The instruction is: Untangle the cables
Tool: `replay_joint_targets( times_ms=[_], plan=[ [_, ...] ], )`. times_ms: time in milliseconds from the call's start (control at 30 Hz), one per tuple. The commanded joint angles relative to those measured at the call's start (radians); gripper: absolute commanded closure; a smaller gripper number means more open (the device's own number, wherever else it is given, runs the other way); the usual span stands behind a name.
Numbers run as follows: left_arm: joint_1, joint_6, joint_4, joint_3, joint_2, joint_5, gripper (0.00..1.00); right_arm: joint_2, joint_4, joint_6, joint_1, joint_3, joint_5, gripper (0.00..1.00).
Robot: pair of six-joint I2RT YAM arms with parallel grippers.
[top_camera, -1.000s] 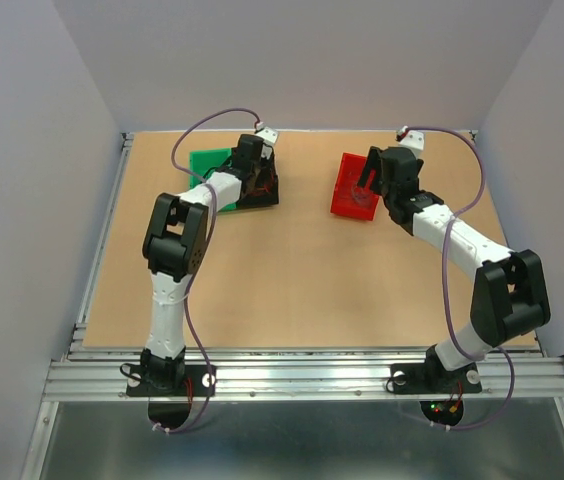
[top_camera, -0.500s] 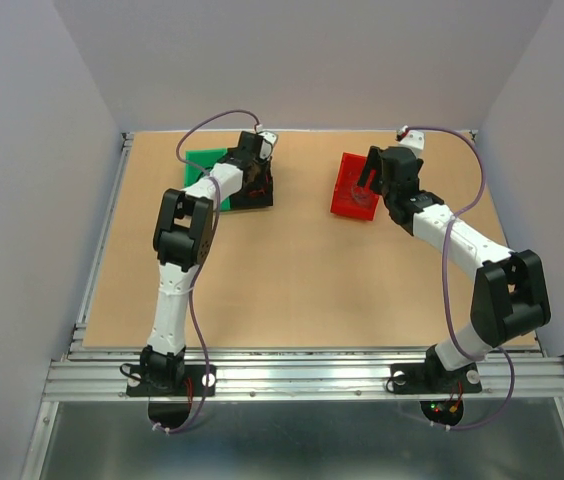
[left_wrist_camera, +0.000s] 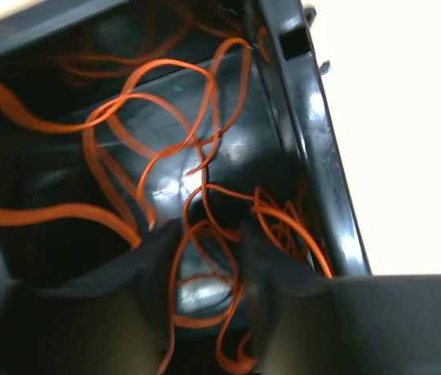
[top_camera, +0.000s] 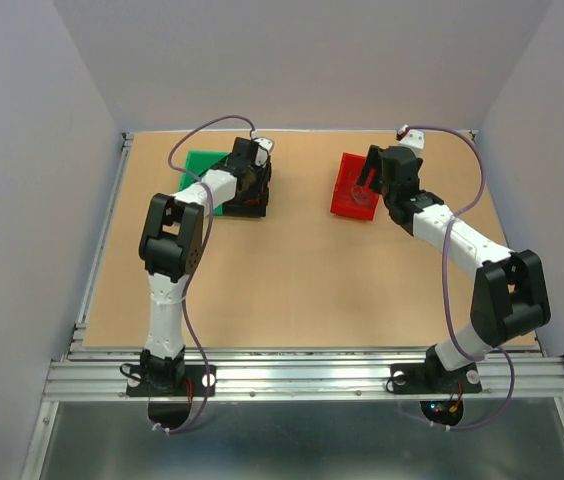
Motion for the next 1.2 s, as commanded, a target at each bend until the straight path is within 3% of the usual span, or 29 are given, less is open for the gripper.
replay_joint_targets(
  times_ms=[0, 133, 567, 1000, 1167],
  plan=[
    [-0.033, 0.028, 0.071, -0.024, -0.168, -0.059, 0.47, -0.011, 0.044, -0.006, 0.006, -0.013, -0.011, 0.19],
    [-0.061, 0.046, 0.071, -0.022, -0.201, -0.112, 0.37, -0.007, 0.044, -0.006, 0.006, -0.012, -0.017, 0.19],
    [-0.049, 0.103, 0.065, 0.149, -0.106, -0.286, 0.36, 0.000, 0.044, -0.009, 0.006, -0.009, -0.021, 0.18],
    [0.035, 0.086, -0.041, 0.338, 0.060, -0.178, 0.32, -0.003, 0.045, -0.014, 0.006, -0.010, -0.031, 0.18],
    [0.045, 0.089, -0.039, 0.335, 0.078, -0.165, 0.38, 0.003, 0.045, -0.017, 0.006, -0.007, -0.037, 0.18]
  ],
)
